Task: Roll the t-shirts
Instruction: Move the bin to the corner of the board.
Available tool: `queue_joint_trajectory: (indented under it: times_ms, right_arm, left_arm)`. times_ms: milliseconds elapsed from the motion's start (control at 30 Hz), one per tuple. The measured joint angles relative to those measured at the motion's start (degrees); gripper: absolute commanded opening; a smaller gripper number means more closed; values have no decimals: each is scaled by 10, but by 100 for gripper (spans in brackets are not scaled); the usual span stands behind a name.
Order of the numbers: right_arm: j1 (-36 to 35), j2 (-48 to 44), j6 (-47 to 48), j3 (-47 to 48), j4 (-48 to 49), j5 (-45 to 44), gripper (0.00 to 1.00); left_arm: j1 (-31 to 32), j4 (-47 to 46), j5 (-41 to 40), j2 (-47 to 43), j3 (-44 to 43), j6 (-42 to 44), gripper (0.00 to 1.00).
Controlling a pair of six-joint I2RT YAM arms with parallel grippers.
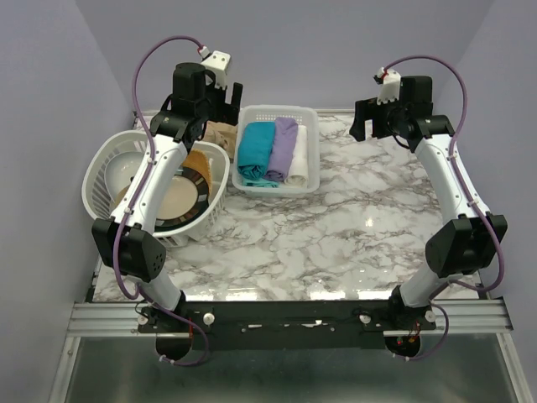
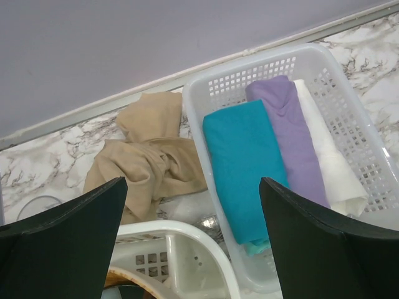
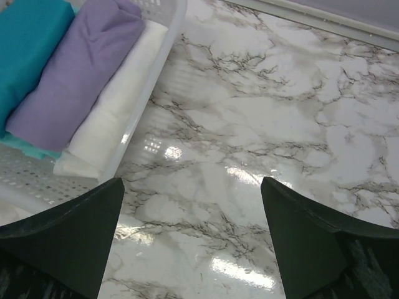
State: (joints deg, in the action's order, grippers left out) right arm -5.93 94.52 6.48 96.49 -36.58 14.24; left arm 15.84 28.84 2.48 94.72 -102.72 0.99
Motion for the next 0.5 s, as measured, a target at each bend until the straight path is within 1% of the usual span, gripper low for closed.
queue_joint_trajectory:
  times_ms: [200, 233, 300, 333, 367, 400, 433, 467, 500]
  right_arm:
    - [-1, 2, 4, 2, -1, 9, 100]
    - [-2, 6, 13, 10, -3, 19, 98]
    - [-2, 14, 23, 19, -5, 30, 91]
    - [-5, 21, 33, 29, -8, 34, 76]
    - [-8, 28, 42, 39, -10, 36, 65]
    - [-12, 38, 50, 51, -12, 37, 50]
    - [-18, 51, 61, 62, -13, 39, 17]
    - [-24, 63, 78, 70, -14, 43, 5]
    - [-28, 72, 89, 75, -16, 45, 1]
  left_arm:
    - [0, -4, 0, 0, 0, -2, 99]
    - [0, -5, 0, 0, 0, -2, 99]
    - [0, -5, 0, 0, 0, -2, 99]
    - [0, -5, 0, 0, 0, -2, 99]
    - [0, -5, 0, 0, 0, -2, 99]
    - [0, -5, 0, 0, 0, -2, 99]
    - [1, -5, 0, 0, 0, -2, 99]
    - [1, -5, 0, 0, 0, -2, 99]
    - [1, -5, 0, 0, 0, -2, 99]
